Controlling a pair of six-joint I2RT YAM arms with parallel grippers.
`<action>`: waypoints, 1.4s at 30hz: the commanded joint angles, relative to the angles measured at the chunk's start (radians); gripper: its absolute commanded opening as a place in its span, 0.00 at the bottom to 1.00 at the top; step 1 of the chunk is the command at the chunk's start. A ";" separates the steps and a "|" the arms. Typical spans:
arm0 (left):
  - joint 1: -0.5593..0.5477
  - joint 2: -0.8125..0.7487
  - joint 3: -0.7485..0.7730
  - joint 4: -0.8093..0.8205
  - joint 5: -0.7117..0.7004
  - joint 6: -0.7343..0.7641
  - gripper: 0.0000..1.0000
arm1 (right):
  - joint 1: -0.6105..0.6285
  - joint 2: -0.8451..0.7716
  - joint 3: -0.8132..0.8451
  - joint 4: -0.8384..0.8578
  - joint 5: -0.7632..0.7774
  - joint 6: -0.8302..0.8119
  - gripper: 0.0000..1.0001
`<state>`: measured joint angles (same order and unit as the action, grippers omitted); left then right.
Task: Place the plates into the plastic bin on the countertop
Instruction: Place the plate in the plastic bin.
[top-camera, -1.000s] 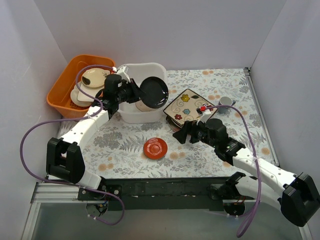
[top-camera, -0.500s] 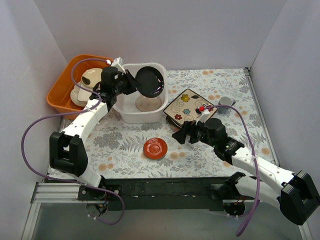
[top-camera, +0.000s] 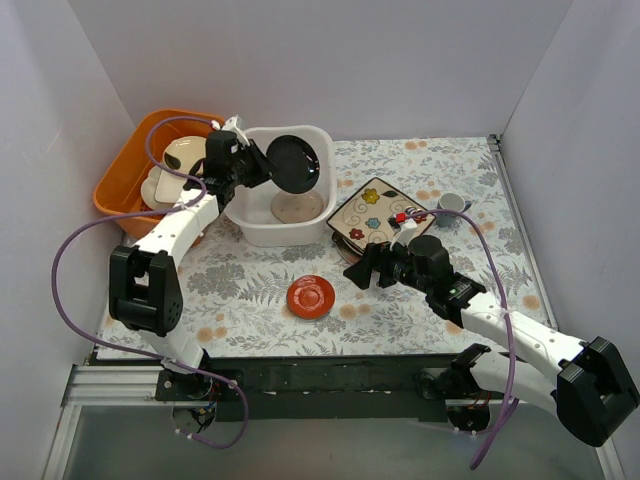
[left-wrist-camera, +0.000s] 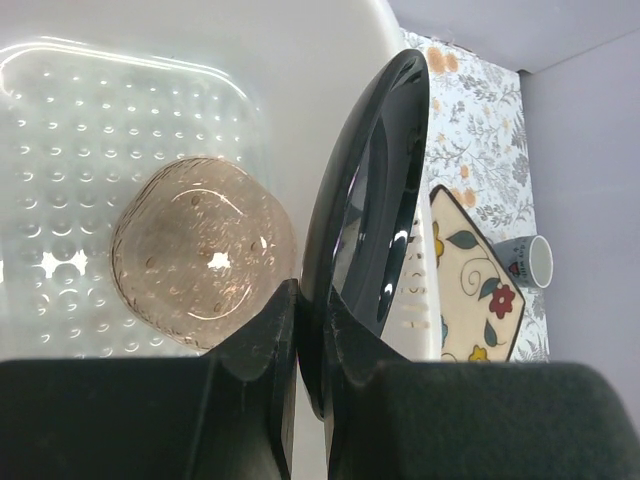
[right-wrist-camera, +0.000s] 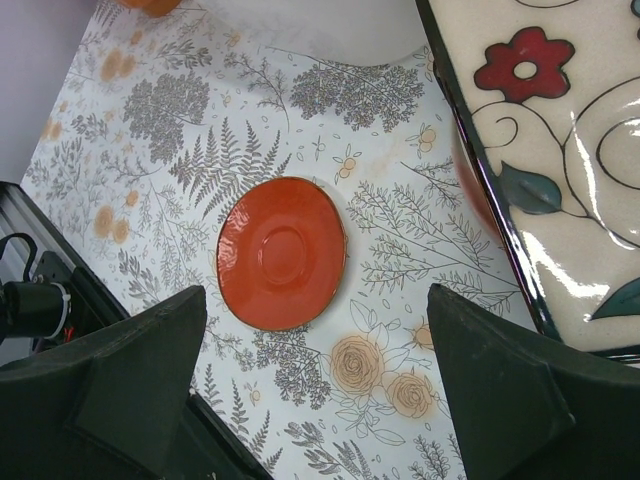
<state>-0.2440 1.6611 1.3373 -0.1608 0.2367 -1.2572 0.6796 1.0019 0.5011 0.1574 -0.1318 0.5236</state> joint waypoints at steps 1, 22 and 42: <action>0.009 0.003 0.045 0.001 -0.016 0.002 0.00 | -0.006 -0.002 0.027 0.045 -0.015 -0.011 0.98; 0.011 0.164 0.083 -0.069 -0.011 0.001 0.00 | -0.009 0.017 0.028 0.045 -0.072 -0.005 0.98; 0.012 0.266 0.138 -0.164 -0.059 0.028 0.00 | -0.008 0.129 0.034 0.036 -0.158 -0.039 0.96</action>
<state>-0.2375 1.9385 1.4124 -0.3008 0.2039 -1.2415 0.6743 1.1091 0.5011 0.1623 -0.2680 0.5121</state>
